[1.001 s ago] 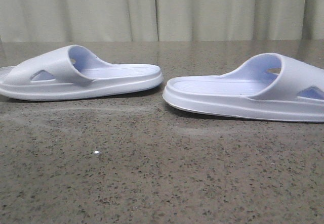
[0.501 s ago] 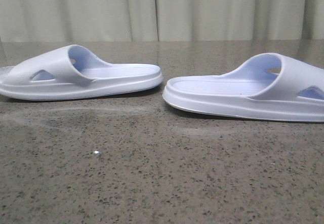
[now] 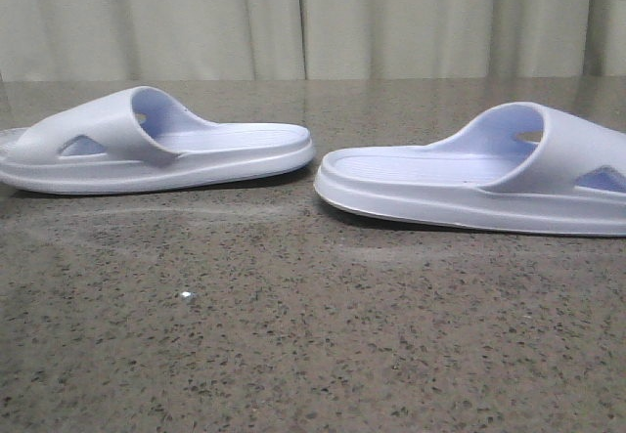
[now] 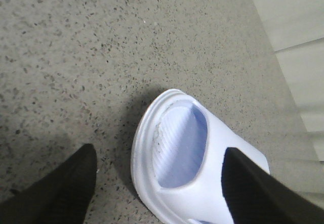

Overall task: Insert blue slippers together front up
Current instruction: 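Grasp the heel of the slipper nearest the left gripper and lift it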

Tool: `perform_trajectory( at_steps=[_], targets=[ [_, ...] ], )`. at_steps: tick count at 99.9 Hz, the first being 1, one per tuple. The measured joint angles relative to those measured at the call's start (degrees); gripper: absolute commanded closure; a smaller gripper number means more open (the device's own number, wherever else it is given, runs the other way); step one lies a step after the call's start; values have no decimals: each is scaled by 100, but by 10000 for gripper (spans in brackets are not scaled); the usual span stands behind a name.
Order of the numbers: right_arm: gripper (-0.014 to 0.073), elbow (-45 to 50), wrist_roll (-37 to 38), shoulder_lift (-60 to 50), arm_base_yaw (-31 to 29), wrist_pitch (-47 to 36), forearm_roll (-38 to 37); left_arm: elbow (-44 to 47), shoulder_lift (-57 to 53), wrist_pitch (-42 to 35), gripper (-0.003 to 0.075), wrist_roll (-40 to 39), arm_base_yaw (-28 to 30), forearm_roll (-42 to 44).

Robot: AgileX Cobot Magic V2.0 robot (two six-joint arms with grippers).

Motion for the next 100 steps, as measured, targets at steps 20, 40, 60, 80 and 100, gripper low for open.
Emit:
perform_trajectory(
  at_steps=[20,40,60,80,100],
  targets=[
    [135,0,0,0,0,-100,0,-210,430,69,310,43,0,0],
    [135,0,0,0,0,-150,0,-389,744,139,318,109,0,0],
    [135,0,0,0,0,-285,0,-581,1023,179,318,168,0,0],
    [135,0,0,44,0,-370,0,-816,1355,347,318,193,0,0],
    [135,0,0,46,0,-411,-32,-1001,1609,505,318,205,0,0]
  ],
)
